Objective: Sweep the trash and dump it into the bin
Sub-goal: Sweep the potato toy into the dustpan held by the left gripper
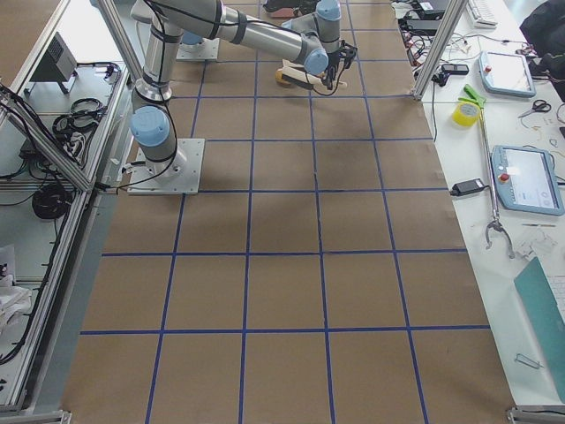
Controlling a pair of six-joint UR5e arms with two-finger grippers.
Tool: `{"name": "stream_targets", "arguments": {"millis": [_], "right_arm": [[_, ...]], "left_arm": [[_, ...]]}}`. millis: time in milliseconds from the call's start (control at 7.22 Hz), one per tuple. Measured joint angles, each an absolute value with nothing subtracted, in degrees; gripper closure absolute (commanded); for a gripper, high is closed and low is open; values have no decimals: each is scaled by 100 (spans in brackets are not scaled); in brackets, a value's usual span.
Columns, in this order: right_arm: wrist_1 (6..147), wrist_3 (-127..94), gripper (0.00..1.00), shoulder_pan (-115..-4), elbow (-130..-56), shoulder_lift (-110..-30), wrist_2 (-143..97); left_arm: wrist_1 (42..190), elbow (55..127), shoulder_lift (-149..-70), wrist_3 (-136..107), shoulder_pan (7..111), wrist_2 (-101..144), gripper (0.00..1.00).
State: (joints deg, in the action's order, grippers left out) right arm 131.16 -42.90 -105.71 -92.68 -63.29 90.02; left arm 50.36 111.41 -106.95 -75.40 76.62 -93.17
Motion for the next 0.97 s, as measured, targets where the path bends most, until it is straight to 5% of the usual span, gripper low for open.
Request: {"name": "stream_targets", "arguments": {"millis": [970], "right_arm": [[14278, -4608, 100, -10671, -10108, -6481, 8953]], "left_arm": [[3419, 12079, -10502, -7183, 7731, -9572, 100]]}}
